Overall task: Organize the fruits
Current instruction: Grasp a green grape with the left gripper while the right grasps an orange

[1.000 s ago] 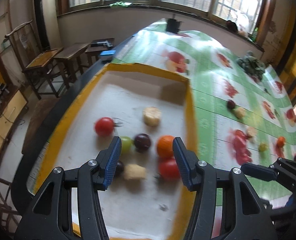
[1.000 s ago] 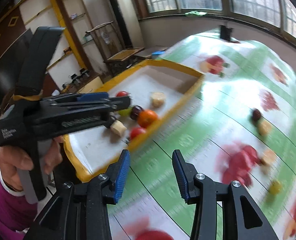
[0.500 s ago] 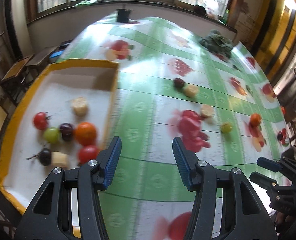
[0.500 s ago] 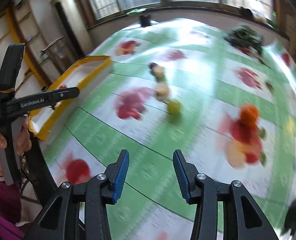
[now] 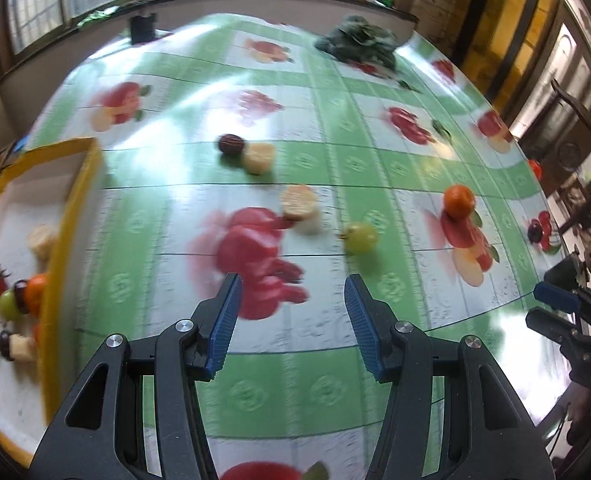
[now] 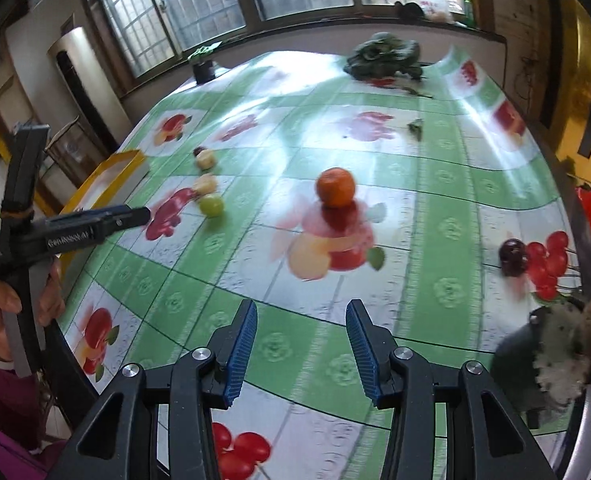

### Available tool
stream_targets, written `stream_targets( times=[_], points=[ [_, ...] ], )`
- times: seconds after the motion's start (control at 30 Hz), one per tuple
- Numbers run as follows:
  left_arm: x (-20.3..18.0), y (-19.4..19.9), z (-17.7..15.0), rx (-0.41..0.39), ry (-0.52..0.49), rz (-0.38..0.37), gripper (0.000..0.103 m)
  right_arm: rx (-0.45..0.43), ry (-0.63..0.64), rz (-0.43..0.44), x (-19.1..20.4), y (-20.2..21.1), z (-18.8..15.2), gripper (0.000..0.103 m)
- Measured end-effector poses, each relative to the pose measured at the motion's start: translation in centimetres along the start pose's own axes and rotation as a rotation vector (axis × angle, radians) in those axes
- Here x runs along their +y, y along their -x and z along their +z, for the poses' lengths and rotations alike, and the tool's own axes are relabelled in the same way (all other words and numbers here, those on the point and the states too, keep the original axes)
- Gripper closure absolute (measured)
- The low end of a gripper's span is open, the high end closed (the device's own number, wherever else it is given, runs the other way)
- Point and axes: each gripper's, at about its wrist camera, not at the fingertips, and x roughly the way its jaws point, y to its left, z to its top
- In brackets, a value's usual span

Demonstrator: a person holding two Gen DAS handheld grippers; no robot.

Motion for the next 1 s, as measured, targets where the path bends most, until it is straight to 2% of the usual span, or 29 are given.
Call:
stream_targets(
  times=[0.1,0.7,0.77,0.8,1.0],
  points=[
    [-1.0,-1.1,0.6,0.015,-0.011,-0.02,0.05,-0.01,-0.005,0.003,-0.6,0.4,0.0,0.058],
    [-4.8,-5.9,3.0,0.045,-0.077,-0.026,0.05,0.005,0.013,0.069,-0.7,-2.5,1.8,0.057],
    [-4.7,-6.0,3.0,0.027,-0.083,-0.032,0.063,0.005,0.013,0.073,-0.6,-2.7,2.2,0.057],
    [-4.7,-6.0,3.0,0.028,-0.089,-0.031,0.077,0.004,0.013,0.073,-0.7,-2.9,2.4,0.057],
    [-4.4,-5.7,2.8,0.024,-0.093,-0.042,0.077,0.006,0.015,0.067,-0.6,-4.4,4.0,0.057]
  ],
)
